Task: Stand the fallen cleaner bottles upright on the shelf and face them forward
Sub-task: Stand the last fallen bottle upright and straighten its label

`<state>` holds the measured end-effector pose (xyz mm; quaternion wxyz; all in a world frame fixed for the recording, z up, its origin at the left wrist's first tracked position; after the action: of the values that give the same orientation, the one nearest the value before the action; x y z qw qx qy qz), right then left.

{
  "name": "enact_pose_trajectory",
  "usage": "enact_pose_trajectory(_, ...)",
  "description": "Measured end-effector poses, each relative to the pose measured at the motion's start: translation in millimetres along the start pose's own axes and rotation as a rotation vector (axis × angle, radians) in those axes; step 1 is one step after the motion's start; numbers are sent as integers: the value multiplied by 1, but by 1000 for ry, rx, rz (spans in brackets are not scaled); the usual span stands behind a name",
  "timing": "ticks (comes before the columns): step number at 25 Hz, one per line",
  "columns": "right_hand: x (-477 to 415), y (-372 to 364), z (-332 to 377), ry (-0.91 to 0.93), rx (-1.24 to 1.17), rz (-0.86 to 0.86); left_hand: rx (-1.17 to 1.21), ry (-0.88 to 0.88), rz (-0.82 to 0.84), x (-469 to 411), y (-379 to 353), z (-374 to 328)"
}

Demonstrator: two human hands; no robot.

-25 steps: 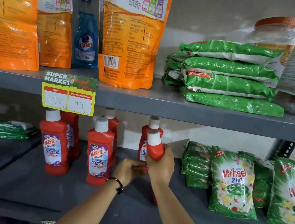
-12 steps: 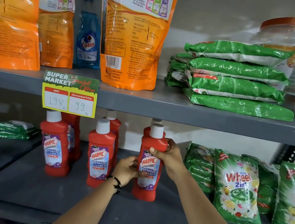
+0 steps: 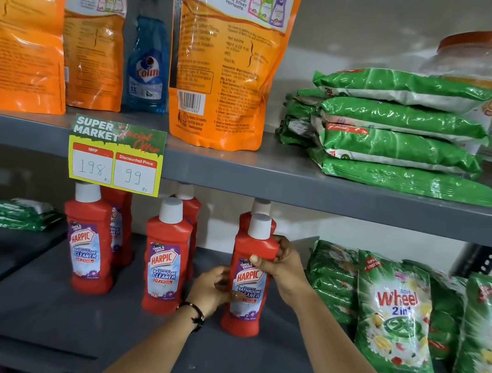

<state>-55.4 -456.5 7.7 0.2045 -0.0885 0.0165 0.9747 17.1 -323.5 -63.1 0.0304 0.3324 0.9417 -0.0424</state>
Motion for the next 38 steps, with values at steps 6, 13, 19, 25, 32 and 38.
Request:
enact_pose_trajectory(6,6,2,-7,-16,-37,13,-31,6,27,-1,-2,0)
enact_pose_trajectory(13,12,5,-2,-8,72,32,-69,44,105,2,-3,-9)
enact_pose_trajectory(19,29,18,3,11,196,-57,-118,-30,119,5,-5,-43)
enact_pose_trajectory(25,74,20,31,258,160,-512,-248,-276,-208,31,17,-77)
enact_pose_trajectory(32,85,-89,29,305,-27,-332,-247,-518,-342,76,57,-125)
enact_pose_trajectory(38,55,-194,12,244,20,-246,-358,-477,-358,86,173,-136)
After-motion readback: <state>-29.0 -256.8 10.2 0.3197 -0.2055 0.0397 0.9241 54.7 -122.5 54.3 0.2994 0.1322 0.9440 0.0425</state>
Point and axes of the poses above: each hand's wrist, its own x-axis away from the middle knuckle, its own y-axis out of the back of the hand, z = x × y, the point moved 5 cm from there along -x, towards the middle knuckle, and after that the axes turned 6 degrees about x, right-handed, at the moved point
